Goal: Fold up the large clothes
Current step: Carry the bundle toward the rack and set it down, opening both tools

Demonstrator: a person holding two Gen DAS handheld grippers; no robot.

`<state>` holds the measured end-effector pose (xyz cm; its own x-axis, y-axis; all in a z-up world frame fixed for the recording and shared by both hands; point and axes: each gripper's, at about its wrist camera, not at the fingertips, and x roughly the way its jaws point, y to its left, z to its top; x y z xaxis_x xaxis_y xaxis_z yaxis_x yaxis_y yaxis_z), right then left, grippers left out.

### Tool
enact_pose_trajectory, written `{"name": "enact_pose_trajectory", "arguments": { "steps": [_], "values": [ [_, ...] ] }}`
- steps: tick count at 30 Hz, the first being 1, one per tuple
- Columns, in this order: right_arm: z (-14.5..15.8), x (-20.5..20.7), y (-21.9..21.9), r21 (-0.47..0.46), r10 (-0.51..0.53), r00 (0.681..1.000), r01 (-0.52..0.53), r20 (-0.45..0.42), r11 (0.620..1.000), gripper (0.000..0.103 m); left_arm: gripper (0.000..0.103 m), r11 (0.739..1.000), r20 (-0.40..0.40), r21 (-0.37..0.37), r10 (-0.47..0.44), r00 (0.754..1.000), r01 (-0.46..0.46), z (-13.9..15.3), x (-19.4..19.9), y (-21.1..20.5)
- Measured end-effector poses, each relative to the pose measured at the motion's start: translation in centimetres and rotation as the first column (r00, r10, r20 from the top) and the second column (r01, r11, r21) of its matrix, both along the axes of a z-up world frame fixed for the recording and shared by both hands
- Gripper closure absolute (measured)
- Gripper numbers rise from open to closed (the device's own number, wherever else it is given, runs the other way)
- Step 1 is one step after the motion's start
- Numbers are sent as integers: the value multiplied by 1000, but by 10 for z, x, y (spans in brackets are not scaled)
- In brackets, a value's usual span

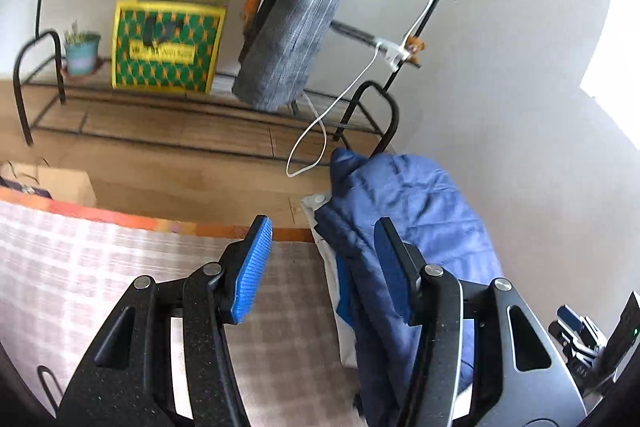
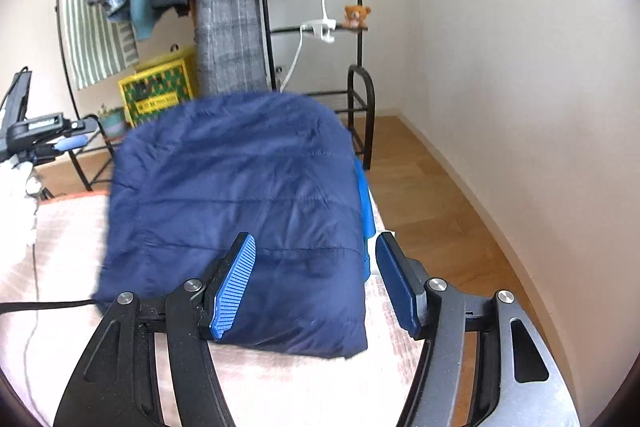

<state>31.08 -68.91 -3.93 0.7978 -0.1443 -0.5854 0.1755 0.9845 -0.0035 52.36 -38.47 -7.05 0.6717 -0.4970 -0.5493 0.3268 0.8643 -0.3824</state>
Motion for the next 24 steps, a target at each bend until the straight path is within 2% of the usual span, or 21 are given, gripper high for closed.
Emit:
{"name": "enact_pose_trajectory", "arguments": {
  "steps": [6, 12, 14, 16, 18, 24],
  "values": [
    [68, -51, 35, -3, 14, 996, -14, 83, 1000, 41, 48, 999, 88, 25, -32, 996, 30, 76, -75, 33],
    [137, -112, 81, -41, 23, 991, -17, 135, 999, 41, 48, 996, 212, 52, -75, 974, 66, 159, -173, 70],
    [158, -131, 93, -51, 26, 987, -18, 158, 999, 41, 48, 995, 234, 57, -93, 968, 82, 177, -204, 82],
    [177, -152, 107, -61, 18, 983, -7, 183, 998, 36, 48, 992, 247, 58, -120, 962, 109, 189, -232, 93],
    [190, -169, 119, -59, 7, 979, 5, 202, 998, 31, 43, 988, 248, 55, -152, 957, 142, 194, -261, 103],
    [210, -216, 164, -95, -8, 976, 29, 217, 995, 31, 43, 967, 264, 96, -255, 930, 238, 196, -342, 122]
  ]
}}
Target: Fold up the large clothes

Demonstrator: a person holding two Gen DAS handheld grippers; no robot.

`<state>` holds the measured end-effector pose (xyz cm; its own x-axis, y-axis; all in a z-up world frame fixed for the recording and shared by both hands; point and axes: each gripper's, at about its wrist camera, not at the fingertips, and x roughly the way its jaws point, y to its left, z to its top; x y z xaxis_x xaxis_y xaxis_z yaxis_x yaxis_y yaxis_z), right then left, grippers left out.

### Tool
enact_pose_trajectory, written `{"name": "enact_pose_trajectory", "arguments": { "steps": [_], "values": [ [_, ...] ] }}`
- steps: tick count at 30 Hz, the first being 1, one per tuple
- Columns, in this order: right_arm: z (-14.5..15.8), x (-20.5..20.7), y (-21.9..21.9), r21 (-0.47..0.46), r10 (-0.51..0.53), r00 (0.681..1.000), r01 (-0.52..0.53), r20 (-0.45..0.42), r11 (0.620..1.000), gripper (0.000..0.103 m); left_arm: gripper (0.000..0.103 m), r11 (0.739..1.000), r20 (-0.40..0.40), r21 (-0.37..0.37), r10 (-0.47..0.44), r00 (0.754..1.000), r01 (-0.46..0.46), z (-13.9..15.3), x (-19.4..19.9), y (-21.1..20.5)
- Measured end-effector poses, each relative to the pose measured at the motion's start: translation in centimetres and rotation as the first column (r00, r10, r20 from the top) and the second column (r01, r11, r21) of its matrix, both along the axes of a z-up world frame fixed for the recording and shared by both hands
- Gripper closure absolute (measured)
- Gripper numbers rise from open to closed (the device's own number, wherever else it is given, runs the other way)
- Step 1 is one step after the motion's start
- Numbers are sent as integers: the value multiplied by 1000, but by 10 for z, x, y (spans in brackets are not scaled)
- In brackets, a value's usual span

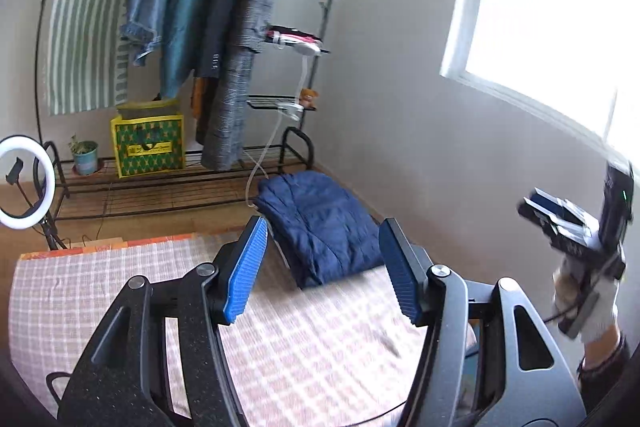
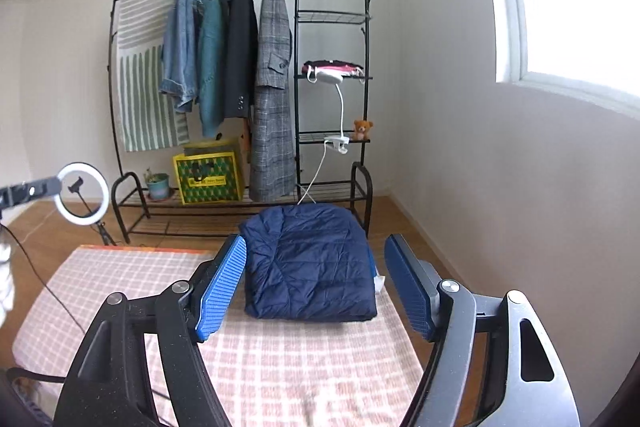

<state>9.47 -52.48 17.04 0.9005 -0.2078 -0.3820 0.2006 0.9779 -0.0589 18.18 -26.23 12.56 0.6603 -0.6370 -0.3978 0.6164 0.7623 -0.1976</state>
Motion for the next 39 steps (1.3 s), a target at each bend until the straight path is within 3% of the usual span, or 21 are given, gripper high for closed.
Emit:
{"name": "enact_pose_trajectory", "arguments": {
  "steps": [5, 6, 10, 18, 21, 23, 28, 39],
  "values": [
    [6, -29, 38, -27, -35, 999, 35, -3, 999, 28, 42, 998, 36, 34, -52, 998, 51, 0, -52, 15],
    [6, -32, 44, -31, -41, 999, 41, 1, 999, 23, 38, 998, 40, 36, -57, 998, 56, 1, -61, 20],
    [6, -46, 72, -37, -30, 999, 30, 10, 999, 22, 32, 998, 63, 25, -66, 996, 64, 3, -91, 39],
    [19, -77, 107, -71, 13, 998, -9, 58, 997, 22, 31, 1000, 144, 15, -27, 989, 25, 31, -141, 80],
    [22, -88, 116, -80, 22, 997, -16, 72, 997, 22, 21, 1000, 180, 10, -6, 984, 4, 40, -157, 93],
    [20, -94, 120, -85, 21, 997, -15, 76, 996, 22, 19, 1000, 206, 13, 23, 978, -26, 40, -167, 99],
    [4, -100, 124, -52, 32, 997, -28, 67, 998, 21, 17, 998, 177, 39, 38, 984, -45, 13, -173, 104],
    [-66, -78, 135, -54, 13, 1000, -14, -8, 998, 21, 17, 989, 120, 98, 97, 988, -109, -70, -157, 98]
  ]
}}
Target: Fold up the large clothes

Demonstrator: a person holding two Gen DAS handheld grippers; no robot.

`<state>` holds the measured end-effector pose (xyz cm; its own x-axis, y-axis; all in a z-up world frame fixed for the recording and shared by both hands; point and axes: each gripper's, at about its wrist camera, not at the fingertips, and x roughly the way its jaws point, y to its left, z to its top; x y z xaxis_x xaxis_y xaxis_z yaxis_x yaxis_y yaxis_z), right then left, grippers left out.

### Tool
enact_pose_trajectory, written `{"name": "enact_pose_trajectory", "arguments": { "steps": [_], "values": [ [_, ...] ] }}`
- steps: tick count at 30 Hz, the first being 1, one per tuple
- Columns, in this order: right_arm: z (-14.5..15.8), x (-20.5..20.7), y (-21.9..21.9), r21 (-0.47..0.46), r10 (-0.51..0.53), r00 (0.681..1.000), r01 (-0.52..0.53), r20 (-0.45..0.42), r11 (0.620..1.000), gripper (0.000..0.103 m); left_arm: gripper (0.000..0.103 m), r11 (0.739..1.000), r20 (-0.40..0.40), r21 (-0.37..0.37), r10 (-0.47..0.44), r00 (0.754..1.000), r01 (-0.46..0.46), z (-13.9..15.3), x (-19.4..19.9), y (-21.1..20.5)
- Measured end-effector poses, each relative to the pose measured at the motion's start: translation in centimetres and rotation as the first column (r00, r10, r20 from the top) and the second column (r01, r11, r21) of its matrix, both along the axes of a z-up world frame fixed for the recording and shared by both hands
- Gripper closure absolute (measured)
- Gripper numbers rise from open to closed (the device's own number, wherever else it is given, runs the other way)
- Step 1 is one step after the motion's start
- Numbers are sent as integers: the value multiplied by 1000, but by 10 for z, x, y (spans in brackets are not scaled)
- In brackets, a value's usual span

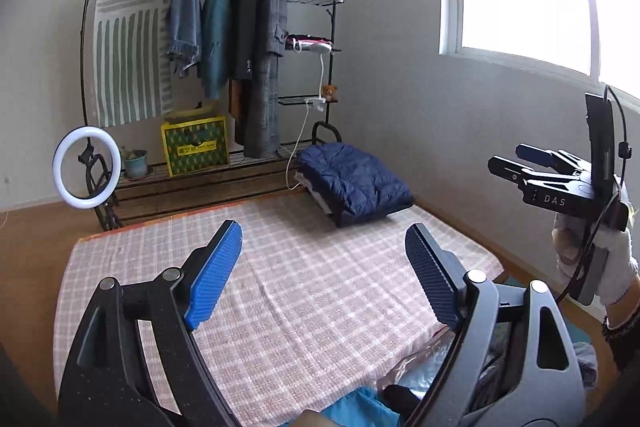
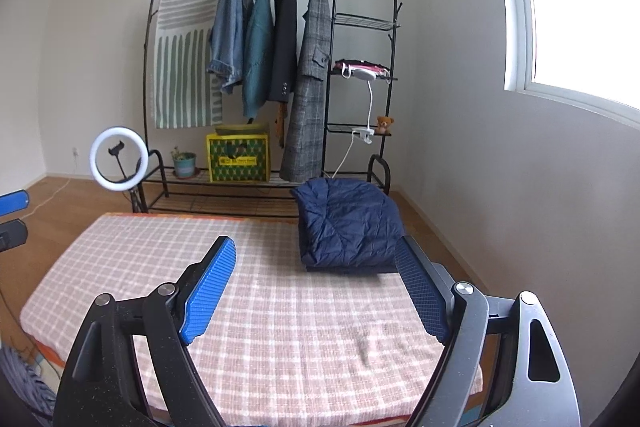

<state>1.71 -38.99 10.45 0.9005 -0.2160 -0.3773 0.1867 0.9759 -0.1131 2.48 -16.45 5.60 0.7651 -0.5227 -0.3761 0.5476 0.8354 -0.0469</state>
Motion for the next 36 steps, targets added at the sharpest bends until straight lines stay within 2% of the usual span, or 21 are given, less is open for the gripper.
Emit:
{"name": "enact_pose_trajectory", "arguments": {
  "steps": [4, 6, 8, 14, 18, 23, 27, 36],
  "values": [
    [-18, 14, 4, 7, -8, 1000, 8, -21, 1000, 19, 16, 1000, -25, 14, 13, 1000, -13, -22, 17, -7],
    [-28, 23, 6, 1, -22, 999, 22, -23, 1000, 19, 8, 999, -35, 21, 24, 999, -23, -32, 24, -10],
    [-36, 29, 7, 2, -29, 999, 29, -24, 1000, 19, 6, 999, -30, 29, 35, 999, -34, -41, 32, -12],
    [-64, 57, 4, 69, -41, 998, 43, -41, 997, 18, 1, 997, -46, 51, 68, 997, -66, -69, 57, -18],
    [-89, 73, 7, 75, -50, 998, 53, -48, 996, 18, 1, 993, -62, 65, 107, 992, -103, -89, 73, -16],
    [-115, 87, 13, 55, -40, 996, 44, -77, 998, 18, 0, 989, -129, 81, 135, 982, -125, -113, 92, -10],
    [-123, 95, 10, 120, -18, 994, 31, -106, 992, 18, 0, 987, -166, 96, 142, 976, -127, -130, 101, -9],
    [-130, 104, 5, 163, -24, 990, 47, -141, 986, 18, 0, 983, -211, 121, 159, 964, -136, -151, 111, -7]
  ]
}}
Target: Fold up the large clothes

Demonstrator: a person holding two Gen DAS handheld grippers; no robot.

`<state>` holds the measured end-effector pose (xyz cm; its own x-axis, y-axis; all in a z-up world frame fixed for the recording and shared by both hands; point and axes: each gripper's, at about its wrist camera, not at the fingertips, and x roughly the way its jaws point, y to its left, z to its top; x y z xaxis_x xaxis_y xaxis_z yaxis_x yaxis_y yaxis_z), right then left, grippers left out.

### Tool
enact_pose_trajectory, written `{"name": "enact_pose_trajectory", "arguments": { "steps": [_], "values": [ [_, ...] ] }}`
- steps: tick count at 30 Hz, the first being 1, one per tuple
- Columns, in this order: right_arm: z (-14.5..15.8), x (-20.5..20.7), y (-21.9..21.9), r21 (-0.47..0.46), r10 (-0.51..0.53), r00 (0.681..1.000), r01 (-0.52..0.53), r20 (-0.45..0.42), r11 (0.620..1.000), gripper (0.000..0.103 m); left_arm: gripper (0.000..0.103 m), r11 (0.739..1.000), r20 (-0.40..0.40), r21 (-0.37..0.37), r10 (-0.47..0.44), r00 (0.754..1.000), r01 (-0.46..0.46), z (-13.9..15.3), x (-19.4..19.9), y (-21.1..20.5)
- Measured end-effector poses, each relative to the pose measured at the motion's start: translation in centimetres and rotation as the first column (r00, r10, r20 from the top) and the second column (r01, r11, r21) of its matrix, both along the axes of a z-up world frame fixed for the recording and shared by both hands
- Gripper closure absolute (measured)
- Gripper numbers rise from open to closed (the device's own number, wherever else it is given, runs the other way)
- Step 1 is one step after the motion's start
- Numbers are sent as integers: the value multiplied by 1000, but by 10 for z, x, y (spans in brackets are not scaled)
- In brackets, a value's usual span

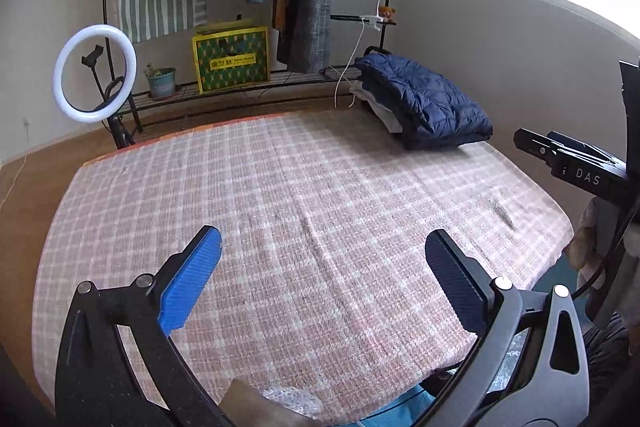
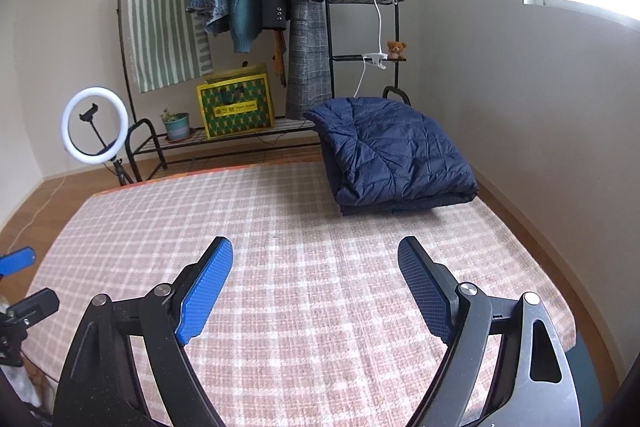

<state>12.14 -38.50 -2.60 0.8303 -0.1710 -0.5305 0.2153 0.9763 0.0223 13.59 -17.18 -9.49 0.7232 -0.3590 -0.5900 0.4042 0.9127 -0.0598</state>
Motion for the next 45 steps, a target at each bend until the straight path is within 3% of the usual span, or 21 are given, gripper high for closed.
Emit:
{"name": "enact_pose_trajectory", "arguments": {
  "steps": [10, 45],
  "values": [
    [-5, 2, -2, -10, -14, 1000, 14, -15, 1000, 18, 0, 1000, -8, -30, 8, 1000, -9, 4, 0, 4],
    [-8, 4, -4, -22, -17, 999, 16, -28, 1000, 18, 0, 1000, 52, -6, 23, 998, -23, 12, -12, 2]
  ]
}}
